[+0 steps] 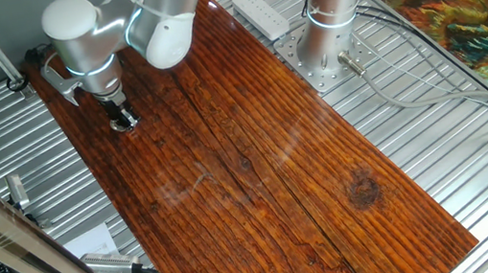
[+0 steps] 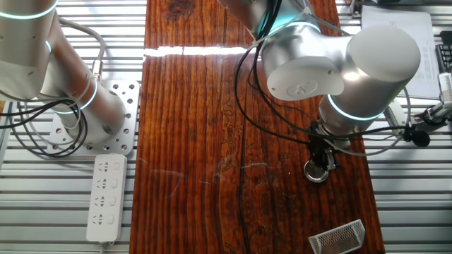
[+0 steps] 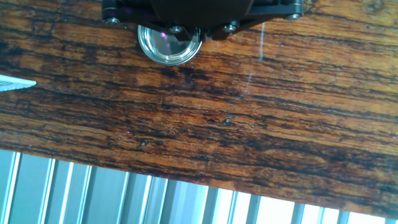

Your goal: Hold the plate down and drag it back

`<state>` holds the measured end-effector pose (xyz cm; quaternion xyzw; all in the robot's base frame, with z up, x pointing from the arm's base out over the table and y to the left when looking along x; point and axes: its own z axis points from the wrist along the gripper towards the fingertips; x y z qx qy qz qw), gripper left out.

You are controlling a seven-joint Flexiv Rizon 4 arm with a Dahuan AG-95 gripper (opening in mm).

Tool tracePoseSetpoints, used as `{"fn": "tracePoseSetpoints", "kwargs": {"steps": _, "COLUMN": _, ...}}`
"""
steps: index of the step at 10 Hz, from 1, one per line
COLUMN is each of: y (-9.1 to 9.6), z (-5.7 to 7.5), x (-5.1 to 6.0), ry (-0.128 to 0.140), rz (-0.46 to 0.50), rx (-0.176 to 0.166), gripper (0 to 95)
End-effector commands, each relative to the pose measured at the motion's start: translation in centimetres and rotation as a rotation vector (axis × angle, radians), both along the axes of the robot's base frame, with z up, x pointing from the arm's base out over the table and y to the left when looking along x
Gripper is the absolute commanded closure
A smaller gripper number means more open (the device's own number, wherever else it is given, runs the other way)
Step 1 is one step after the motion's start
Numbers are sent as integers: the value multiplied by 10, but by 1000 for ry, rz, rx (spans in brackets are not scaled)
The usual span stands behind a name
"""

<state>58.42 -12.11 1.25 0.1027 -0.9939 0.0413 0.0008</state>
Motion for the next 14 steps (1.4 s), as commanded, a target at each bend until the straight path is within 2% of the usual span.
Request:
{"fn": "tracePoseSetpoints", "kwargs": {"steps": 1, "y": 1, "z": 0, "x": 0, "ry": -3, "rz": 1, "rx": 0, "gripper": 950}}
{"fn": "tracePoseSetpoints", "kwargs": {"steps": 10, "y": 3, "z": 0, "x": -1, "ry": -6, "rz": -4, "rx": 2, "gripper": 950}}
{"fn": "tracePoseSetpoints", "kwargs": {"steps": 14, "y": 10, "z": -1, "x": -3, "ry": -8, "rz": -20, "rx": 10, "gripper": 950}}
